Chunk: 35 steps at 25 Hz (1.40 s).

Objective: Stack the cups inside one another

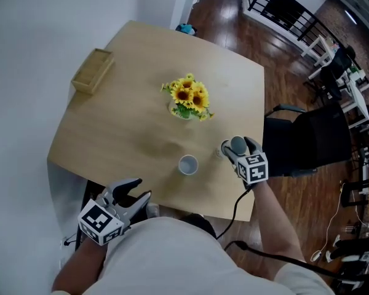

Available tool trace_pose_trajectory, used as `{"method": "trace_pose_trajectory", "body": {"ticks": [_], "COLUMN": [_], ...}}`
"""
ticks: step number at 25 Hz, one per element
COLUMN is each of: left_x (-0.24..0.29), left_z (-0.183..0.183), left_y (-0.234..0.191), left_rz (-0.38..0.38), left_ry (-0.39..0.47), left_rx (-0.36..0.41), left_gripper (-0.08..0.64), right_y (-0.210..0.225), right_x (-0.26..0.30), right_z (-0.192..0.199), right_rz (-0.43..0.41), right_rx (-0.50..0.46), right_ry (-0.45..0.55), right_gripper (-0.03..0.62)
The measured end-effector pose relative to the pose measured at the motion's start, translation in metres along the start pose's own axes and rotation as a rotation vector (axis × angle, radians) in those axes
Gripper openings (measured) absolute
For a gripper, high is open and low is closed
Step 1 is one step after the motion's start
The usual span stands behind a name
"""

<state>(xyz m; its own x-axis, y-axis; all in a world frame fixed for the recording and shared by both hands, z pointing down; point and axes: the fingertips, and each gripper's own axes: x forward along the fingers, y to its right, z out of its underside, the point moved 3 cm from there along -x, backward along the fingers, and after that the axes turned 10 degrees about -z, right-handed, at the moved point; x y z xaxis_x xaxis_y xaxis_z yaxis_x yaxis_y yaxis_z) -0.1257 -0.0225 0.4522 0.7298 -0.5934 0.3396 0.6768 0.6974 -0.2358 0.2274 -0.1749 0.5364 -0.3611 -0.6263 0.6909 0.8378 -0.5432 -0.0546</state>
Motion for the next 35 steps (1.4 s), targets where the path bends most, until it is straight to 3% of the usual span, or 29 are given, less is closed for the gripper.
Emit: {"method": "trace_pose_trajectory", "body": {"ticks": [11, 19, 23, 28, 35], "left_x": [-0.005, 0.002, 0.002, 0.001, -0.007], "left_z": [0.003, -0.001, -0.006, -0.007, 0.001], "left_y": [-0.006, -0.002, 0.005, 0.009, 0.007], "left_rz": [-0.004, 0.005, 0.029, 0.033, 0.001], "left_ry": [-0.020, -0.008, 0.011, 0.019, 0.014], "left_rx": [0.007, 0.064, 0.058, 0.045, 0.038], "left_gripper": [0.157, 0.190, 0.207, 0.245, 0.249], "right_y": [-0.007, -0.037, -0.086, -0.149, -0.181], "right_x": [0.007, -0.021, -0.026, 0.005, 0.063], "right_z": [0.010, -0.008, -0.020, -0.014, 0.001], "right_rz": [-0.010, -0.025, -0.108, -0.243, -0.321], "right_rx": [0.028, 0.000, -0.023, -0.089, -0.131], "right_ry": [-0.007, 0.071, 0.121, 0.082, -0.001], "right_gripper": [0.414, 0.414, 0.414, 0.430, 0.440]}}
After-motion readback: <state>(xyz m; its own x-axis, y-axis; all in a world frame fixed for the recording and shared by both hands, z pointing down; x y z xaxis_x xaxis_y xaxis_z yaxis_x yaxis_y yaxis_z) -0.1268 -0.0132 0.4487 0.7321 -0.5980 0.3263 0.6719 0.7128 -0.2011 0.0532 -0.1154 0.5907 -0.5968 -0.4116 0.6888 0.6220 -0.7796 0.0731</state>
